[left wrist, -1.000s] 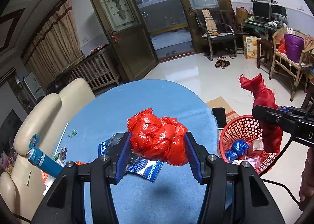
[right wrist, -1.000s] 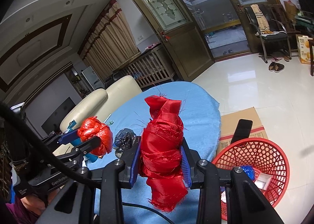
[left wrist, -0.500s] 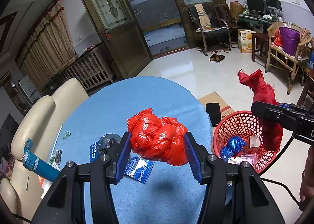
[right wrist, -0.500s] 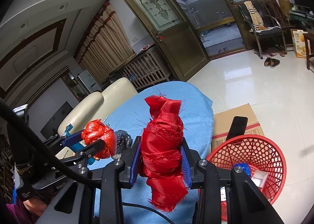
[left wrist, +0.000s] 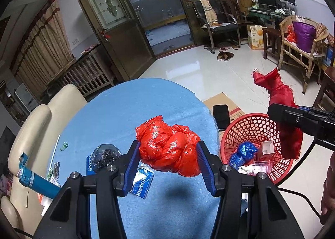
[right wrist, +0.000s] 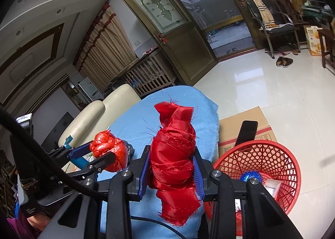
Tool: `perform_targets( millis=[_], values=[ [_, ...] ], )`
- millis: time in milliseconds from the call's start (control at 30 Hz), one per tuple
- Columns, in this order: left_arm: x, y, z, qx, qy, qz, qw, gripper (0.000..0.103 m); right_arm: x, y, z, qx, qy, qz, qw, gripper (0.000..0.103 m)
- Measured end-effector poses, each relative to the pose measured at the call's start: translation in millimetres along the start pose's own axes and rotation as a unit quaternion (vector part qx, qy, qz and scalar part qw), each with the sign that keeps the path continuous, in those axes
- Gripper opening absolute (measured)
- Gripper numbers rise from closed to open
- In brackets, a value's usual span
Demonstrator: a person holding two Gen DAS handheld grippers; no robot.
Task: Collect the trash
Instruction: 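Carry the red mesh bag and red plastic bag over the red wastebasket, then open both grippers to drop the red bags into the wastebasket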
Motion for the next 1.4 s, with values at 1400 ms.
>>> perform_targets(
  millis=[1400],
  values=[
    [-64.6, -94.1, -0.5, -0.026, 0.06, 0.168, 0.9836, 0.057, -4.3, -106.6, 7.6, -0.101, 0.024, 0.093, 0.99, 0.041]
  ],
)
Point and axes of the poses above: each gripper's, at about its wrist camera, not at the fingertips, and x roughly against the way its jaws point, y to its left, z to its underside, the point moved 6 cm from there along -x, roughly the way its jaws point, and after that the axes turned 4 degrees about -y, right-handed, at the moved point
